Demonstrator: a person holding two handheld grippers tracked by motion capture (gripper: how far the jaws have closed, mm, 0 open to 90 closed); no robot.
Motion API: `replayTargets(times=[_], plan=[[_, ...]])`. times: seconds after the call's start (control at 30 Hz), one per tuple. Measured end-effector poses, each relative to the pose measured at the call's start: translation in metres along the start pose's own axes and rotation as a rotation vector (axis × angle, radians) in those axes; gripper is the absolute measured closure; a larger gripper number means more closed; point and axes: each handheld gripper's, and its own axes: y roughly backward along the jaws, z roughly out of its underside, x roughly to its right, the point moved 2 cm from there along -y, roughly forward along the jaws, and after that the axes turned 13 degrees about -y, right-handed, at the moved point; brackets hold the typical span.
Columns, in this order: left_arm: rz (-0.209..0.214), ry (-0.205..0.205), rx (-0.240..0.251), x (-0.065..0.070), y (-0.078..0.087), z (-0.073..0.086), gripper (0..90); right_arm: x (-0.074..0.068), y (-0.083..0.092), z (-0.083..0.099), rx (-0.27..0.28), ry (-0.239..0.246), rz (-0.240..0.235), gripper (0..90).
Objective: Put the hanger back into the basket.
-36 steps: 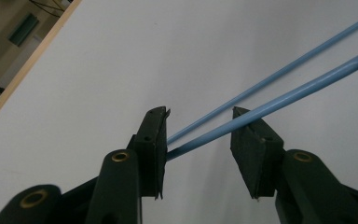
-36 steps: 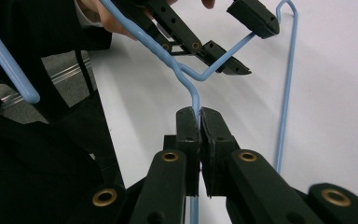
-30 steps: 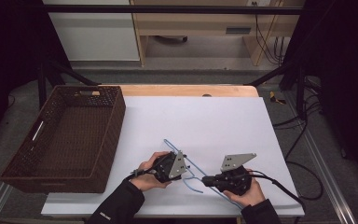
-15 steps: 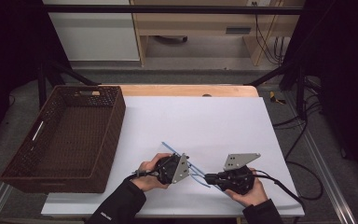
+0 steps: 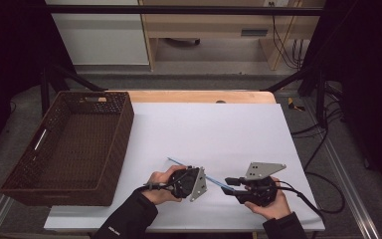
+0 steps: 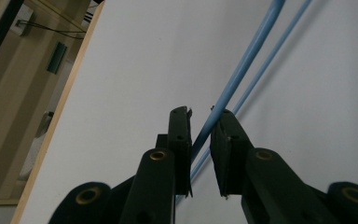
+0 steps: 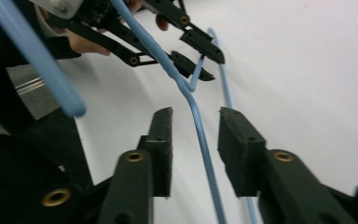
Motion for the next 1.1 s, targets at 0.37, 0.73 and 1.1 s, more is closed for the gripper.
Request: replayTargets(times=[0.37,0.73,1.1], plan=[[0.006,0.055,-0.043,-0.023,0.012,-0.015,87.0,0.011,0.022,-0.005,0.200,-0.009,0.134,35.1],[0.057,0.224,-0.111,-0.034,0.021,-0.016,87.0,0.016,0.039,-0.008,0.345,-0.034,0.217,14.0],[0.042,0.401,-0.138,-0.049,0.048,-0.007,87.0,0.021,0.040,-0.005,0.329,-0.074,0.215,13.7]])
